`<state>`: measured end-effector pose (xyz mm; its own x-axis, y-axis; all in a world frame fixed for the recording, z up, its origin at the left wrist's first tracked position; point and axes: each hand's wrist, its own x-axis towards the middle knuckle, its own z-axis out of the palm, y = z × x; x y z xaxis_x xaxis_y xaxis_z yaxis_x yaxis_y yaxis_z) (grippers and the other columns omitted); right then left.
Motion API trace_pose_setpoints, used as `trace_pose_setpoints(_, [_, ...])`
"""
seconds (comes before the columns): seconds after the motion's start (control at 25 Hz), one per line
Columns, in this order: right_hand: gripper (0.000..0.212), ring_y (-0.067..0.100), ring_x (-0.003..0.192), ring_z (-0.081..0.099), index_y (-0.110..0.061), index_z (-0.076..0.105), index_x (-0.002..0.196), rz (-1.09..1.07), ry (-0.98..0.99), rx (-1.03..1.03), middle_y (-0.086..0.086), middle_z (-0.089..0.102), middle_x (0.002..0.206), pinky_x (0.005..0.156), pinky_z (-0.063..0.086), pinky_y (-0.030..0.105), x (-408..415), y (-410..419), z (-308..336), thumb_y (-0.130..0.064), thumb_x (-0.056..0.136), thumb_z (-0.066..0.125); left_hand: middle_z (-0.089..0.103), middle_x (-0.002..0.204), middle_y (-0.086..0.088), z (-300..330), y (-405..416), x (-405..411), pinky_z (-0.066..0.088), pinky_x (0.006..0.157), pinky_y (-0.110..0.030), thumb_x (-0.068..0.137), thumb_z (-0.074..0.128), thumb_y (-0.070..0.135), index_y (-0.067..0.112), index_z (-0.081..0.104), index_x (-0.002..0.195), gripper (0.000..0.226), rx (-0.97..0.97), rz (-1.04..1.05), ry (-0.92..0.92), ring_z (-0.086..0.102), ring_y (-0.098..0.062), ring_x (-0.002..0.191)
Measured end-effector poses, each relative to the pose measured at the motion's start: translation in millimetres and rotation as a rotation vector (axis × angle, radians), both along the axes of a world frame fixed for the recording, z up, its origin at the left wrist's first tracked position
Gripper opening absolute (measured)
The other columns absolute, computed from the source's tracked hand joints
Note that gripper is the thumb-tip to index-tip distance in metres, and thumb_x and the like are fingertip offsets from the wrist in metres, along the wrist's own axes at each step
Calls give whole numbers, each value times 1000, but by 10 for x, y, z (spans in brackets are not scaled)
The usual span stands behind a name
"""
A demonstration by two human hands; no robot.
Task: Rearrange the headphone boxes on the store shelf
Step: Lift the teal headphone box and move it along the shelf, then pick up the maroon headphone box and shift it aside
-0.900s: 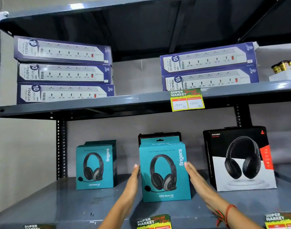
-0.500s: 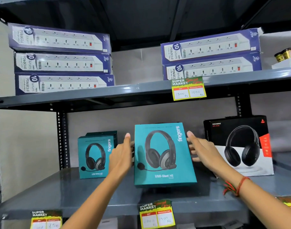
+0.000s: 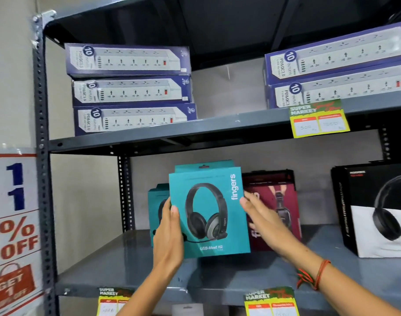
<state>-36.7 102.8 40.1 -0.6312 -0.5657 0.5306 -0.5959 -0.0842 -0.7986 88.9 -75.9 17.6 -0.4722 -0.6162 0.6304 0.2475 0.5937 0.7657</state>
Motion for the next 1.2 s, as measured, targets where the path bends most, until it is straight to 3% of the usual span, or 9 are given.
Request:
trace_pose_setpoints(0.08, [48,-21,103,61,-60,43,129,89,-21,55,-35,61,124,91,48,12,10,-397,-79,-73,83,43,59,146,7,-62,-377,29,40,114,-54,85,16,80,40,36,155,83,53,31,-17,57,-21,132])
trace_pose_setpoints(0.2, [108,6,139,46,-45,19,158,146,-69,143,-15,40,160,119,36,42,-48,-941,-170,-95,66,45,62,138,1,-85,-874,16,44,110,-57,78,17,84,42,36,151,86,123,23,-49,59,-26,126])
trace_pose_setpoints(0.36, [77,4,137,39,-36,12,161,151,-102,163,-13,33,161,112,33,29,-11,-1360,-205,-63,97,44,60,137,0,-120,-1317,-25,43,111,-58,81,19,77,43,31,150,77,162,-15,-114,58,-26,124])
trace_pose_setpoints(0.48, [69,3,128,43,-37,14,160,102,-85,184,-14,35,154,105,34,26,-38,-1584,-261,-56,100,42,55,139,1,-159,-1534,-74,42,113,-54,87,21,68,37,25,156,76,175,-48,-142,56,-24,124])
trace_pose_setpoints(0.64, [67,-12,105,51,-35,11,158,65,-76,218,-15,35,147,80,42,5,-81,-1752,-352,-51,102,43,53,138,0,-266,-1708,-157,45,105,-44,88,22,64,37,24,151,70,179,-104,-147,57,-16,117])
trace_pose_setpoints(0.8, [69,-13,107,48,-36,5,159,15,-47,249,-17,33,149,91,39,14,-81,-1842,-378,-52,102,41,52,145,-4,-359,-1853,-211,41,99,-37,104,22,56,32,21,152,54,203,-137,-149,56,-16,118])
trace_pose_setpoints(0.96, [85,8,150,26,-38,-4,160,-24,7,210,-16,14,166,123,22,35,-144,-1813,-339,-69,94,40,47,154,-14,-198,-1834,-255,41,102,-41,107,26,51,23,19,158,59,174,15,-29,53,-29,127])
trace_pose_setpoints(1.08, [100,15,157,17,-34,3,161,-147,70,75,-4,10,172,128,17,48,-212,-1591,-195,-82,82,41,25,170,-11,1,-1544,-307,16,129,-44,94,26,59,14,20,162,82,-88,181,180,24,-29,157])
trace_pose_setpoints(1.2, [78,18,154,25,-25,16,161,-312,132,-115,1,22,169,126,23,48,-280,-1155,25,-55,97,49,17,167,5,146,-1046,-546,3,128,-25,99,29,48,16,17,161,70,-332,62,289,11,-15,159])
